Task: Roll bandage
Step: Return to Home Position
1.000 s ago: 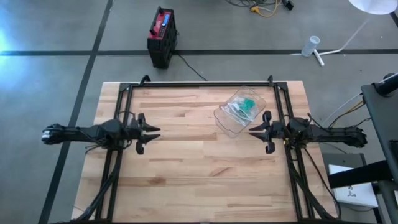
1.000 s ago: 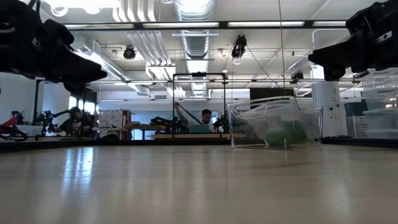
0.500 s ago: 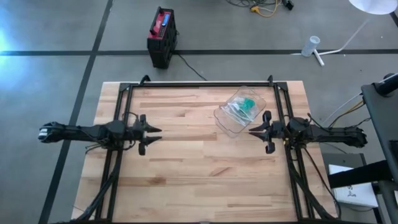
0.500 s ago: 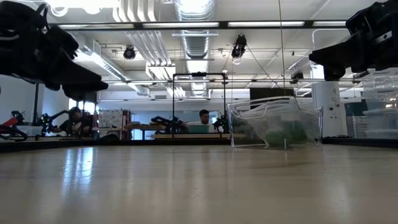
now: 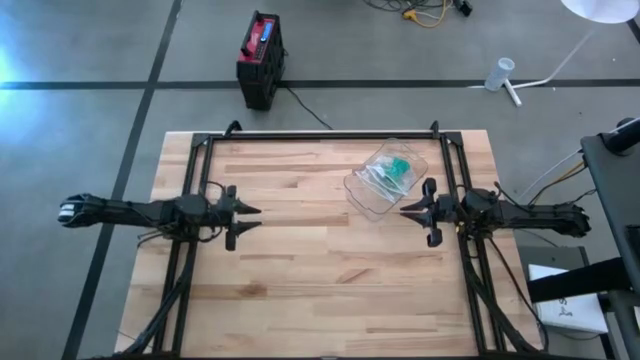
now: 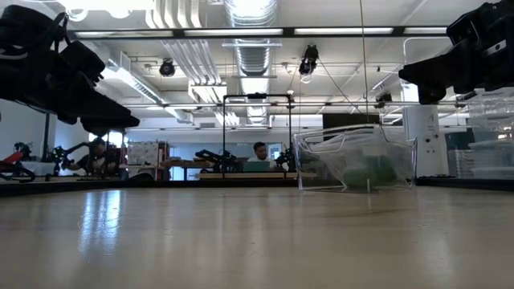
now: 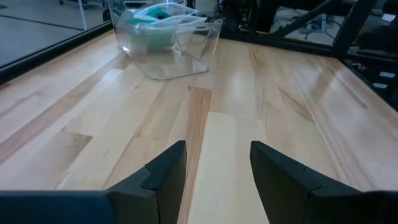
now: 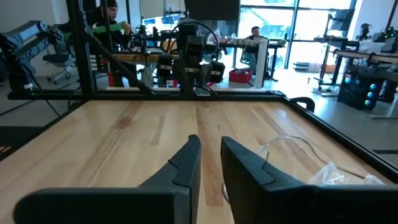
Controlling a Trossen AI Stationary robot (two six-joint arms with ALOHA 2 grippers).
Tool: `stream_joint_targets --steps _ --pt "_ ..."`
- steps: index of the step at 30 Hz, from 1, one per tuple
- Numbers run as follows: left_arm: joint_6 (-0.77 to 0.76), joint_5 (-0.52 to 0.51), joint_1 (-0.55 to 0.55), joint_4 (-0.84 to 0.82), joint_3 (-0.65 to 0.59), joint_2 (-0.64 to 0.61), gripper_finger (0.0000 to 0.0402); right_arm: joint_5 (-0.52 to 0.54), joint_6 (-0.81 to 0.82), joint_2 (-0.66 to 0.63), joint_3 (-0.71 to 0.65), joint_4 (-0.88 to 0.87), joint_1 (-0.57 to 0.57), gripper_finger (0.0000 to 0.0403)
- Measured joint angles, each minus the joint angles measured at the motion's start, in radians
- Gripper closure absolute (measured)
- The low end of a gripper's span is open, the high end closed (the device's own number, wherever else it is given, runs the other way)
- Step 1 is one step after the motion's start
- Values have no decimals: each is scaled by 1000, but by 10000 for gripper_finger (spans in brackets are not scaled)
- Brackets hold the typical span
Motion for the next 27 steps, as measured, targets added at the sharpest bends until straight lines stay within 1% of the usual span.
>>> stream_joint_targets --steps 10,21,27 --pt "0 0 0 0 0 33 253 0 0 0 0 0 0 332" --pt "0 0 0 0 0 56 274 0 0 0 0 0 0 357" --pt "0 0 0 0 0 68 280 0 0 0 0 0 0 364"
